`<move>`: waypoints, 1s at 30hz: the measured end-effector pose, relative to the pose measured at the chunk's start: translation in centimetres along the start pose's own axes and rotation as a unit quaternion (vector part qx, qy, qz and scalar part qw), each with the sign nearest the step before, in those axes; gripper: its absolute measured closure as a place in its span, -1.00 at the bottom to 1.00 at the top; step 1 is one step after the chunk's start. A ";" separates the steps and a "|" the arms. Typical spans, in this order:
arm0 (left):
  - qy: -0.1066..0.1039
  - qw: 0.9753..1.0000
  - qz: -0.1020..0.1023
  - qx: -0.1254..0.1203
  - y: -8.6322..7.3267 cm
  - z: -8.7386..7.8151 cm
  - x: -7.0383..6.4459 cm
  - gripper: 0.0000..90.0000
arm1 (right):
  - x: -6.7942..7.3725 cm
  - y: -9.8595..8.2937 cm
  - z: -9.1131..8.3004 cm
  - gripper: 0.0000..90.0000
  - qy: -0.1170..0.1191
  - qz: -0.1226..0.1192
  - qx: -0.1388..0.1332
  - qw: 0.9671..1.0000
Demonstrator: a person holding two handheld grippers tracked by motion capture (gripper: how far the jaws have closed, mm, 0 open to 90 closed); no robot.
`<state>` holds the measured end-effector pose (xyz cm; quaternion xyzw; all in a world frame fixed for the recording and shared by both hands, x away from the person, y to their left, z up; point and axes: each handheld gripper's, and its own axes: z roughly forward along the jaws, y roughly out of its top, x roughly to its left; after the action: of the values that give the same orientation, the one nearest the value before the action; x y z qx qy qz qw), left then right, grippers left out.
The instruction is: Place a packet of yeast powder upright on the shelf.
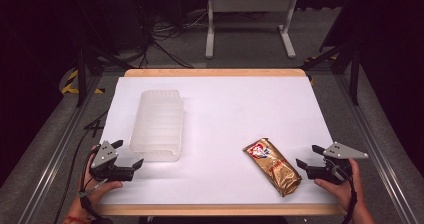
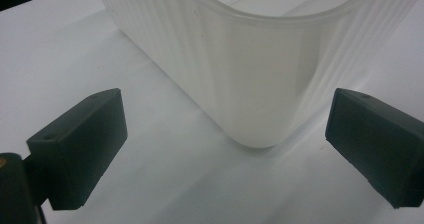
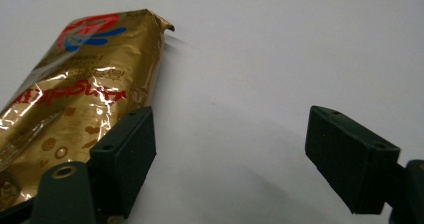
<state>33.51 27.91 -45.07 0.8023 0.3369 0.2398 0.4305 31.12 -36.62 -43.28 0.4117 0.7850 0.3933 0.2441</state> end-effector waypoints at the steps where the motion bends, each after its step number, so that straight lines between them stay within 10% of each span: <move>1: 0.000 1.000 0.006 0.003 0.0 0.1 -0.1 -0.91 | 0.1 0.0 0.0 -0.52 0.003 -0.005 0.005 1.000; 30: -0.003 1.000 0.015 0.006 0.2 0.1 -0.6 -0.92 | 1.6 2.9 0.6 -0.43 0.039 -0.033 0.001 0.999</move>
<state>33.27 27.35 -45.02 0.8104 0.3252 0.2413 0.4233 31.99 -33.97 -41.37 0.3705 0.8076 0.3996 0.2256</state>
